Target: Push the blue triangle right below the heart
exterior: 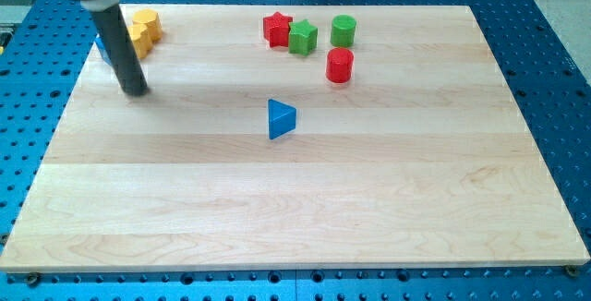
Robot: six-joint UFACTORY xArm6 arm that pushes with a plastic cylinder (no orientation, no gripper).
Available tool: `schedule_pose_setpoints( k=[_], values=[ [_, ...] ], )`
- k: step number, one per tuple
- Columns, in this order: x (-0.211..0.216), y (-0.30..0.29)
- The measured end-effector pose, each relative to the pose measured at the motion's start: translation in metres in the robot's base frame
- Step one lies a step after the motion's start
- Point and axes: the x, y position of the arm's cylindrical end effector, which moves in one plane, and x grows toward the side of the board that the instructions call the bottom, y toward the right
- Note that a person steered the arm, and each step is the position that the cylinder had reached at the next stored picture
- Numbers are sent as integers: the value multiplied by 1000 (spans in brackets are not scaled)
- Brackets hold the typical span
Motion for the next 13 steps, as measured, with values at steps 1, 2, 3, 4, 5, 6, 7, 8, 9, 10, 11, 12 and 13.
schedule_pose_setpoints(
  k=[1, 2, 3, 4, 5, 6, 7, 8, 9, 10, 11, 12, 13],
  values=[
    [-31, 123],
    [-18, 238],
    [41, 270],
    [17, 152],
    [6, 94],
    [10, 176],
    [61, 203],
    [89, 109],
    [13, 99],
    [9, 99],
    [23, 132],
    [27, 175],
    [36, 188]
  ],
)
